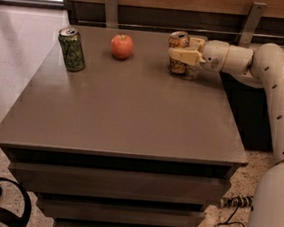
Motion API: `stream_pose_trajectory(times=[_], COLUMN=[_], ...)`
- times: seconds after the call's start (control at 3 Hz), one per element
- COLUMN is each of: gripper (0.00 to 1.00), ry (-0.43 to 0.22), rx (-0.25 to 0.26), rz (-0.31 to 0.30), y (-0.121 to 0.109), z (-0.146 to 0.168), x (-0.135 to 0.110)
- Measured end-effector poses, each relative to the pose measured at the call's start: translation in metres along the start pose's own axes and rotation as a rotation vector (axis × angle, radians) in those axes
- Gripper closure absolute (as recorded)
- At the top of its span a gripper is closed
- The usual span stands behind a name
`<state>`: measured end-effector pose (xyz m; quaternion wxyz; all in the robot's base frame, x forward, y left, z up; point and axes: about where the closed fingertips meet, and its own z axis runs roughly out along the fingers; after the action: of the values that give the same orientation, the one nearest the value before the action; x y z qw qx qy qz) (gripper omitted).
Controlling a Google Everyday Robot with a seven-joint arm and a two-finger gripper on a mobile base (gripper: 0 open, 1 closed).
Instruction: Place orange can upright
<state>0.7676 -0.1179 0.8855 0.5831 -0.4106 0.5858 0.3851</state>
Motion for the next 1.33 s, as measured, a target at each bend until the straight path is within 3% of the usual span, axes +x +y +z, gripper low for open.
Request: stream_pose_trajectory(times=[0.33, 1.33], gripper=[1.00, 0.35], ry=[-0.015, -0.015], rx=[0.009, -0.001], rz=[0.009, 0.010], y=[-0.0048, -0.0025], z=[-0.0028, 0.0038], x=[0.0066, 0.0060])
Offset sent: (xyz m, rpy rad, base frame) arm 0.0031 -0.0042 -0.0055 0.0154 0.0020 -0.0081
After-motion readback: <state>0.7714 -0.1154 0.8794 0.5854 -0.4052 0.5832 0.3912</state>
